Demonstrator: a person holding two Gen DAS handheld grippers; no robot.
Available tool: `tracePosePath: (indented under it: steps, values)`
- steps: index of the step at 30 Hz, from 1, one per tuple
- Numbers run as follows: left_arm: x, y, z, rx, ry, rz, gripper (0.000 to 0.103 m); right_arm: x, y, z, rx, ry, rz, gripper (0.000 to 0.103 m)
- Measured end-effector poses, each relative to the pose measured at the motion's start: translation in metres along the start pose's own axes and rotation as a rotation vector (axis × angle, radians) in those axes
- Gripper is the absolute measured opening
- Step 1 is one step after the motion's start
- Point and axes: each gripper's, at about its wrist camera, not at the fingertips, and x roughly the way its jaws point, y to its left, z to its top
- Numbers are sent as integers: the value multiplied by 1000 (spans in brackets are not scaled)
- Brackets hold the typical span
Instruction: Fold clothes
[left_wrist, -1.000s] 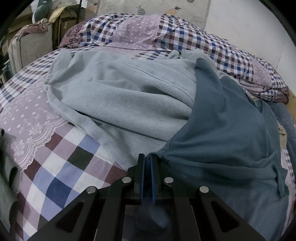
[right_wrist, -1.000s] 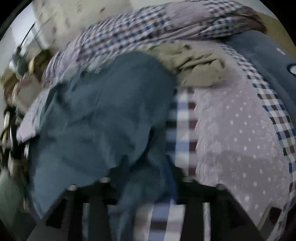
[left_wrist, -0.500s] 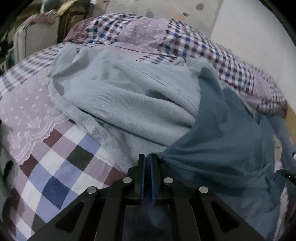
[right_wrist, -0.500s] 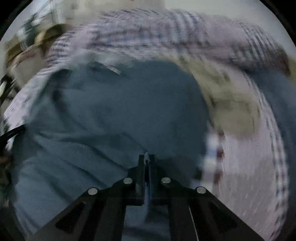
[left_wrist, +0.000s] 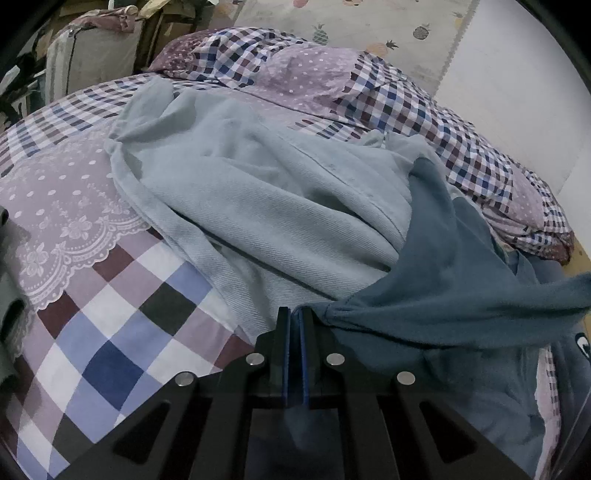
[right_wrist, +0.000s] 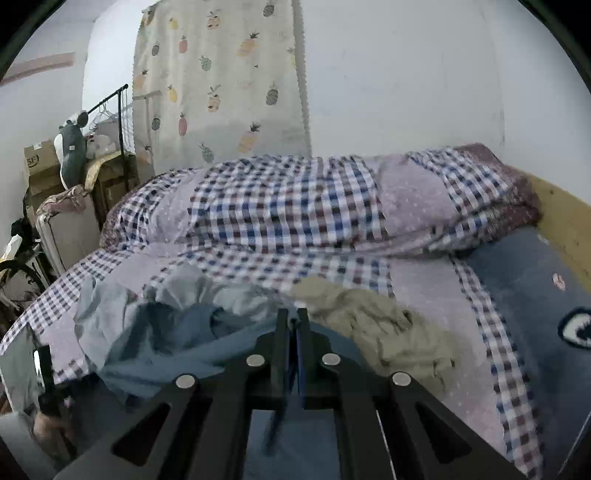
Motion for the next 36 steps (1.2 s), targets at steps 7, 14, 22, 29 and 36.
tracePosePath:
  steps: [7, 14, 22, 29, 36]
  values:
    - [0, 2, -2, -26, -5, -1, 4, -21, 97, 94, -206, -174, 98, 1]
    - [-4, 2, -3, -59, -41, 1, 4, -86, 199, 144, -420, -406, 235, 0]
    - [0, 4, -5, -59, -6, 10, 4, 14, 88, 40, -210, 53, 106, 1]
    - [0, 2, -5, -52, -7, 25, 4, 99, -44, -62, 57, 383, -17, 1]
    - [1, -1, -5, -36, -7, 47, 4, 169, -107, -132, 196, 606, -46, 5]
